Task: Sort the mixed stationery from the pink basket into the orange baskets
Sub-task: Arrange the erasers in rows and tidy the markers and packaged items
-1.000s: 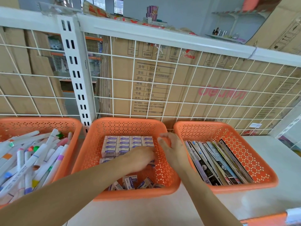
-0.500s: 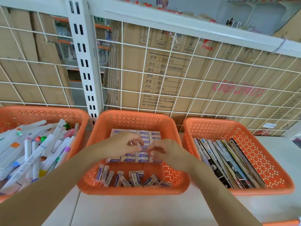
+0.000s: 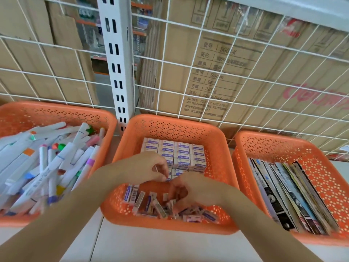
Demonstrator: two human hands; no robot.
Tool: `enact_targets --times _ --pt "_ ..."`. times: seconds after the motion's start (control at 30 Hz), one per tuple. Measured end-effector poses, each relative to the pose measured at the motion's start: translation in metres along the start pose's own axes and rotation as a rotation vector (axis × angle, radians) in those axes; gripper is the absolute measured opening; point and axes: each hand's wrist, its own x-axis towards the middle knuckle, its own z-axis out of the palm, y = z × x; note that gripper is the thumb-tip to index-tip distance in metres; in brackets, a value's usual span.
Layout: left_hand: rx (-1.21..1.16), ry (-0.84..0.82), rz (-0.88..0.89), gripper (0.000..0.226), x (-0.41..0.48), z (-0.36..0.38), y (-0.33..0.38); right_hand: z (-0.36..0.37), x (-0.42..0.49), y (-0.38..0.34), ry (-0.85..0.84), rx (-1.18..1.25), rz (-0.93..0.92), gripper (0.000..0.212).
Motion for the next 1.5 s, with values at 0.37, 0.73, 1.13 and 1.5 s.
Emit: enact_targets --times 0.37,0.73,1.13,1.5 --pt "0.102 -0.400 -0.077 0.021 -0.003 0.014 0.001 -0.005 -0.003 0.009 0.045 0.413 0.104 0.012" --pt "-0.536 -0.090 -0.097 0.010 -0.009 -0.006 0.012 -0.016 -0.013 -0.006 0.546 0.895 0.131 0.009" --pt "-0.892 0.238 -0.144 0.017 -0.018 -0.005 0.030 -0.006 -0.013 -0.013 0.736 0.760 -0.002 0.008" --pt "-0.796 0.466 -0.146 0.019 -0.031 -0.003 0.023 -0.004 0.001 -0.019 0.859 -0.220 -0.182 0.043"
